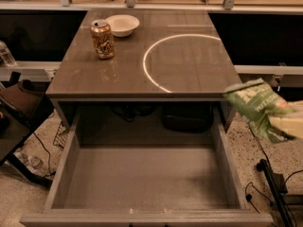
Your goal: Place green jalapeno chip bag into top drawer
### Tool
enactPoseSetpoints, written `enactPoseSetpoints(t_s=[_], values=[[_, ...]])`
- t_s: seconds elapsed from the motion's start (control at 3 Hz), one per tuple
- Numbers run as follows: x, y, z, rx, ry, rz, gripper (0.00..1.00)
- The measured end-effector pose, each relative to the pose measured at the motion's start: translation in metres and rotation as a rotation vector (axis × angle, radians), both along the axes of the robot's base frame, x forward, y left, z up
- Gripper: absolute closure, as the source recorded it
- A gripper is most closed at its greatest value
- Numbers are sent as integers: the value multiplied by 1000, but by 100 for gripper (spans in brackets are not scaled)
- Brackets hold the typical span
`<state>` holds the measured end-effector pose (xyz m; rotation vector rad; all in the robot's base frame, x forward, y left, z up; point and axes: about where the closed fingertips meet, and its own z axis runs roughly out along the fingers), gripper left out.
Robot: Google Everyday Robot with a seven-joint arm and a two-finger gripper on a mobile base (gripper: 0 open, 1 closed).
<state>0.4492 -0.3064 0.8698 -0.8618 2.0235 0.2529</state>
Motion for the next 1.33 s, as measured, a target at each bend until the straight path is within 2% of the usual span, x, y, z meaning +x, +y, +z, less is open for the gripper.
enactPoseSetpoints(t_s=[0.33,0.67,1.0,1.33], values=[[-22,8,-34,28,57,130,100],[-22,8,-34,28,57,130,100],[-30,44,-65,-5,55,160,100],[-40,94,-98,-35,38,255,100]])
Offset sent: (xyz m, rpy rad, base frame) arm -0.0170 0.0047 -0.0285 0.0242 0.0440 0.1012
